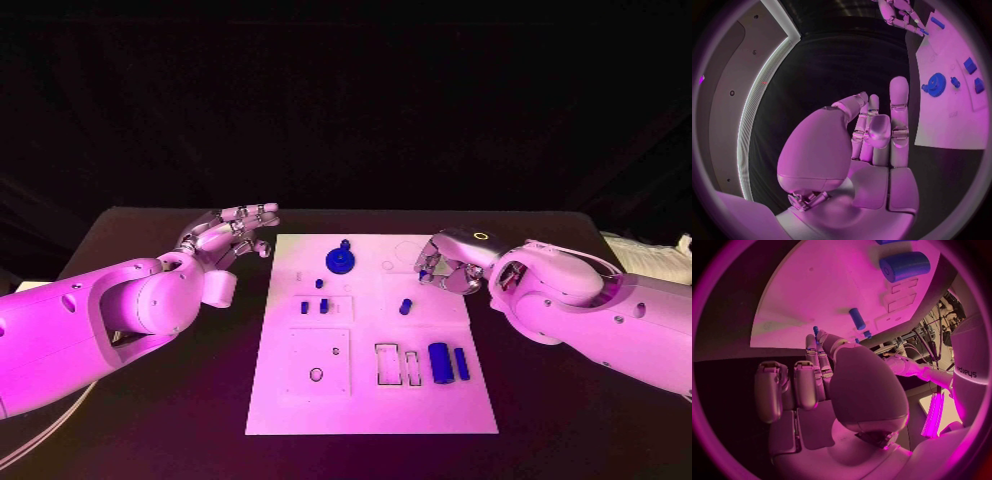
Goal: Assemble the parts on the task board
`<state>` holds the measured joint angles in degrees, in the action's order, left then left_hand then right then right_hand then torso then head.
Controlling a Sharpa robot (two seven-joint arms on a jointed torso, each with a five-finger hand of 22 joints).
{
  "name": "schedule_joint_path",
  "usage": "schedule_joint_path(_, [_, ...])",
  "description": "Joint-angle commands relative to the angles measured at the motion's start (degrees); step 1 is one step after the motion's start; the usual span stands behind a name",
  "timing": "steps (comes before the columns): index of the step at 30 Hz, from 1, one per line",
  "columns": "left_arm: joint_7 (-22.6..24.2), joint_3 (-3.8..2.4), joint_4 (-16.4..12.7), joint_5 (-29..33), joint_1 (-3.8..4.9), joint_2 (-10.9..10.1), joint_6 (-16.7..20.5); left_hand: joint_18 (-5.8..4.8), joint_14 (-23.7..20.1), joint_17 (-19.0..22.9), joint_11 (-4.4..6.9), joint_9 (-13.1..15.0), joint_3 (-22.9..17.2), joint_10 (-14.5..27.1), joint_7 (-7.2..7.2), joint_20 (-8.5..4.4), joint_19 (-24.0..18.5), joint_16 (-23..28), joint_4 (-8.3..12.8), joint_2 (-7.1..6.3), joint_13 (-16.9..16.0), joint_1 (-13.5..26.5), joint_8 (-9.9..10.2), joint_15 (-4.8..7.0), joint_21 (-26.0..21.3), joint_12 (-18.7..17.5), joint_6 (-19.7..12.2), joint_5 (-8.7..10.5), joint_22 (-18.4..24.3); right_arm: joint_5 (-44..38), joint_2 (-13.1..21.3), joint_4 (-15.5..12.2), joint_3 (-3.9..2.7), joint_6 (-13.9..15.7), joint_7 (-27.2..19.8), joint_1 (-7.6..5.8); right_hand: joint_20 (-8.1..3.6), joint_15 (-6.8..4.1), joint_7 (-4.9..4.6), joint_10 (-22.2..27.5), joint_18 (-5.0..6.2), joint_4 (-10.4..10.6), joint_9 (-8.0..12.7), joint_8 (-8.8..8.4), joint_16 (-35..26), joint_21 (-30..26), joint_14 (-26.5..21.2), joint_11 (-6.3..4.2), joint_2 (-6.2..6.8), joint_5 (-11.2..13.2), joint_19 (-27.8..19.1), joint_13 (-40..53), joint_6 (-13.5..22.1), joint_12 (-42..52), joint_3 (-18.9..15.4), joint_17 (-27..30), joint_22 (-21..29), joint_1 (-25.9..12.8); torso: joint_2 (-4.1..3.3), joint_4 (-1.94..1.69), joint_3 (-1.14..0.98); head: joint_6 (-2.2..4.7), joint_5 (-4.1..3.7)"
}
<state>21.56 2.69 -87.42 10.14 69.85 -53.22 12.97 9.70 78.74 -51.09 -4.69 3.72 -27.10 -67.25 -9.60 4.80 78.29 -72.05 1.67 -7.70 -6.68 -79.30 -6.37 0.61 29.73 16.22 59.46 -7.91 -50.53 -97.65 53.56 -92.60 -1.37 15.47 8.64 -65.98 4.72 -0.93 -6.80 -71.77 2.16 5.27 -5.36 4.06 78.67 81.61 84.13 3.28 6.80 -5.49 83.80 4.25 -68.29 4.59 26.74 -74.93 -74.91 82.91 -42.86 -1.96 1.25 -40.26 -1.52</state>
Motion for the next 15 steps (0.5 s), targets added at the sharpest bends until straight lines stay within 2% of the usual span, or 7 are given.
schedule_joint_path(1, [0.2, -0.03, 0.0, 0.2, 0.01, 0.1, -0.5, 0.41, -0.3, 0.1, 0.03, 0.0, 0.0, 0.5, -0.01, 0.15, -0.2, -0.1, 0.3, 0.40, -0.1, 0.1, 0.3, -0.24, -0.3, 0.3, -0.4, -0.15, 0.1, 0.7, 0.3, -1.4, -0.11, 0.6, -0.6, -0.05, -0.06, -0.32, -0.06, -0.2, 0.66, 0.0, -0.1, 0.28, 0.2, 0.3, 3.3, 0.03, 0.00, 0.3, 0.4, -0.1, -0.4, -0.1, 0.4, -0.4, -3.9, -0.7, -0.02, 0.08, -0.03, -0.08, 0.26])
schedule_joint_path(11, [0.3, -0.03, 0.2, 0.2, -0.12, 0.4, -0.7, 0.41, -0.3, 0.1, 0.01, 0.0, 0.0, 0.6, -0.04, 0.17, -0.2, 0.0, 0.3, 0.42, -0.1, 0.1, 0.3, -0.26, -0.3, 0.4, -0.5, -0.15, 0.1, 0.1, -0.2, -8.4, -0.29, 1.6, -1.9, 0.17, -0.07, -0.33, -0.07, -0.2, 0.66, -0.3, -0.1, 0.22, 0.3, 0.3, 3.3, 0.01, -0.04, 0.3, 0.5, -0.1, -0.4, -0.2, 0.6, -0.4, -3.9, -0.7, -0.04, -0.08, -0.09, -0.19, 1.03])
schedule_joint_path(15, [0.4, -0.03, 0.3, 0.2, -0.22, 0.6, -0.7, 0.41, -0.3, 0.1, 0.01, 0.0, 0.0, 0.6, -0.04, 0.17, -0.2, 0.0, 0.3, 0.42, -0.1, 0.1, 0.3, -0.26, -0.3, 0.4, -0.5, -0.15, 0.1, -0.4, -1.3, -10.7, -0.32, 1.7, -2.3, 0.61, -0.07, -0.33, -0.10, -0.2, 0.65, -0.4, -0.1, 0.18, 0.4, 0.3, 3.3, 0.02, -0.08, 0.2, 0.5, -0.2, -0.4, -0.2, 0.8, -0.5, -3.9, -0.6, -0.03, -0.07, 0.02, -0.36, 1.76])
